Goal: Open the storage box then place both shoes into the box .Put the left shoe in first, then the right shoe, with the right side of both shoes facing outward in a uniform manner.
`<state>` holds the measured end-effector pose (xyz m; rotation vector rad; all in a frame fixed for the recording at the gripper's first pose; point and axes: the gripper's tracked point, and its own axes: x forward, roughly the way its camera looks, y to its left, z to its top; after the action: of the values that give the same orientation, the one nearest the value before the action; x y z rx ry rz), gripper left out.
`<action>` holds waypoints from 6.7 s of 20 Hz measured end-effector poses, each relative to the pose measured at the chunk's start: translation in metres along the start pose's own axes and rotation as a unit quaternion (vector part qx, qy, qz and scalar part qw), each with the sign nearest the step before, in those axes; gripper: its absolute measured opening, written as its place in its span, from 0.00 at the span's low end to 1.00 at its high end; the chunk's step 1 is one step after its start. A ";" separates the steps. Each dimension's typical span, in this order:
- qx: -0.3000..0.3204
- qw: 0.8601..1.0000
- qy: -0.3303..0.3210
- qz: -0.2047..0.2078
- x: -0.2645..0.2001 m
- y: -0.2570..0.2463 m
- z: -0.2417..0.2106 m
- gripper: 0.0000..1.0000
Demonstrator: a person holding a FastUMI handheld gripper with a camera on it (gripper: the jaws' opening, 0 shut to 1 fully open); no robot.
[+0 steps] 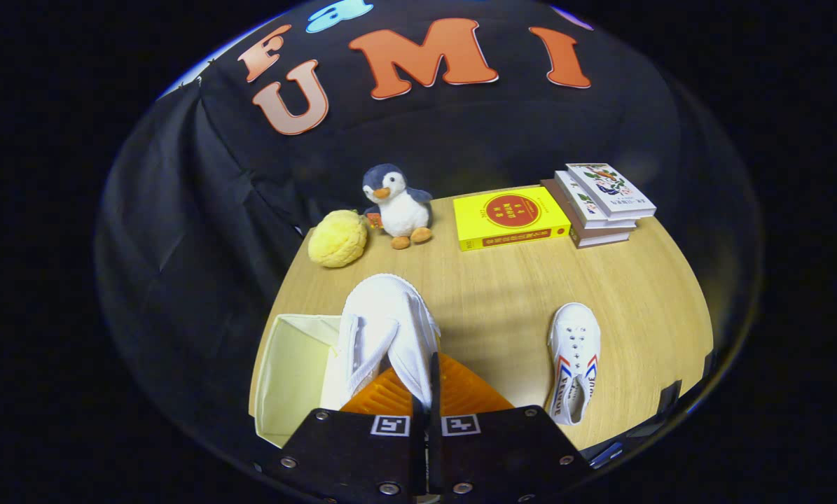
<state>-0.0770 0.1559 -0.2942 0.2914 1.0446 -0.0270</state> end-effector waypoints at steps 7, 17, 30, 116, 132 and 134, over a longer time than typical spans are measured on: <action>-0.022 0.998 0.054 0.033 0.024 0.078 -0.030 0.02; 0.013 0.986 0.162 -0.025 0.084 0.114 -0.106 0.03; 0.094 0.971 0.203 0.081 0.107 0.156 -0.135 0.26; 0.005 0.991 0.113 0.070 0.017 0.101 -0.099 0.03; -0.011 0.991 0.136 -0.006 0.020 0.078 -0.119 0.04; -0.007 0.990 0.142 -0.002 0.021 0.079 -0.124 0.07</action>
<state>-0.1589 0.2649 -0.3518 0.2867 1.3285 0.0187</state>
